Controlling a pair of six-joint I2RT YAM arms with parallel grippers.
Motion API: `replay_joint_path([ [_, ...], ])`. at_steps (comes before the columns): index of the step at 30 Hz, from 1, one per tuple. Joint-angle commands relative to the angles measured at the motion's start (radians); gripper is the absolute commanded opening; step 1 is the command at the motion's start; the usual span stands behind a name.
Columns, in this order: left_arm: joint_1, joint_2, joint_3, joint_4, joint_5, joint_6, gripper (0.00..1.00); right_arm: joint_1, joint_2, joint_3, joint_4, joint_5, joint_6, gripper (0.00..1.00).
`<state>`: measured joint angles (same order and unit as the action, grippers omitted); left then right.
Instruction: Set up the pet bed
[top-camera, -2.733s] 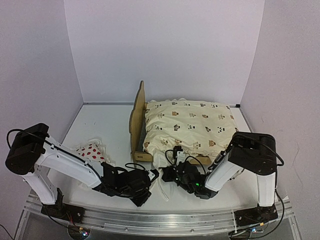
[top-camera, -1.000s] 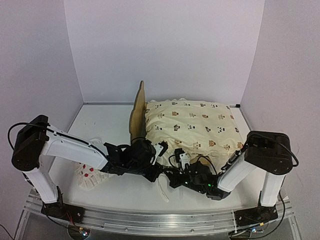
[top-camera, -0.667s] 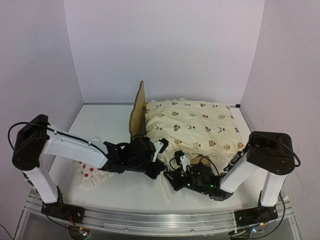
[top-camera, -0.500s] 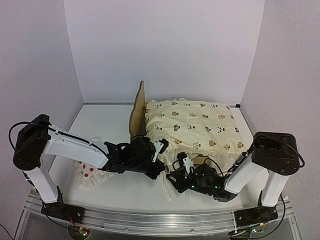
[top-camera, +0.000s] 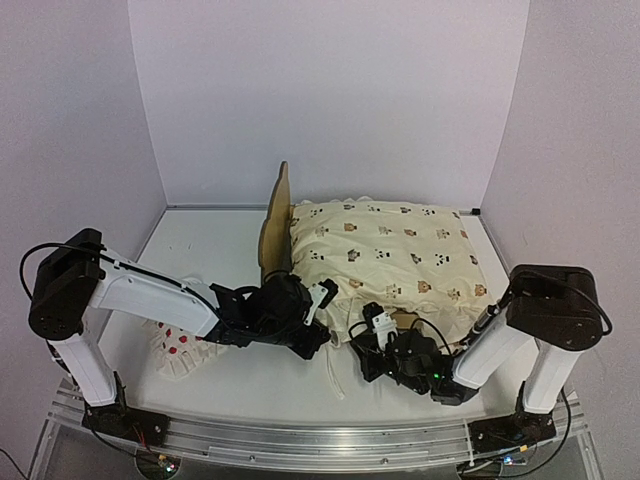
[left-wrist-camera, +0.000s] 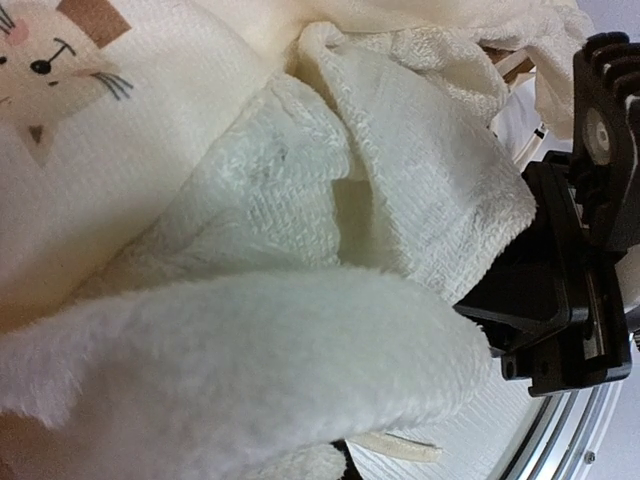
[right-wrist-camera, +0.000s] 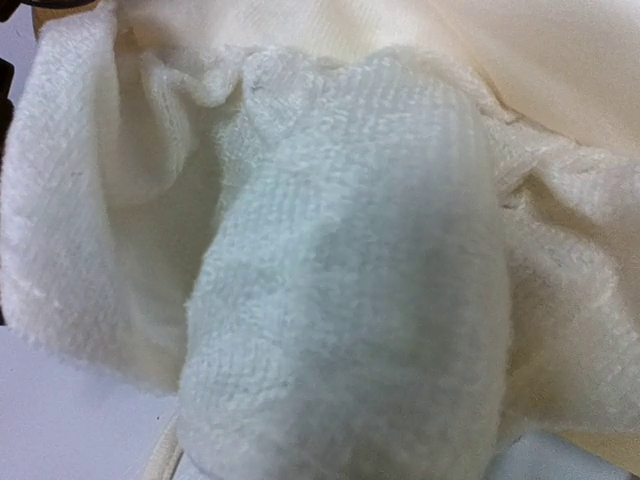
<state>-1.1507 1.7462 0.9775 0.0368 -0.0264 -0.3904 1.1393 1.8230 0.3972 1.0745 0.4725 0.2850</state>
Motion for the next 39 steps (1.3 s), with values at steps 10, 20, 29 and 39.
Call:
replay_joint_path([
  [10,0.009,-0.015,-0.013,0.051,0.009,0.012,0.0,-0.004,0.156,0.173,0.011,0.11,-0.252,0.1],
  [20,0.014,-0.05,-0.027,0.06,0.023,0.007,0.0,-0.045,0.122,0.163,0.016,-0.172,-0.301,0.19],
  [29,0.028,-0.051,-0.031,0.064,0.054,0.001,0.0,-0.107,0.146,0.178,0.076,-0.284,-0.225,0.22],
  [39,0.047,-0.069,-0.036,0.082,0.112,-0.016,0.0,-0.165,0.162,0.192,0.146,-0.435,-0.191,0.23],
])
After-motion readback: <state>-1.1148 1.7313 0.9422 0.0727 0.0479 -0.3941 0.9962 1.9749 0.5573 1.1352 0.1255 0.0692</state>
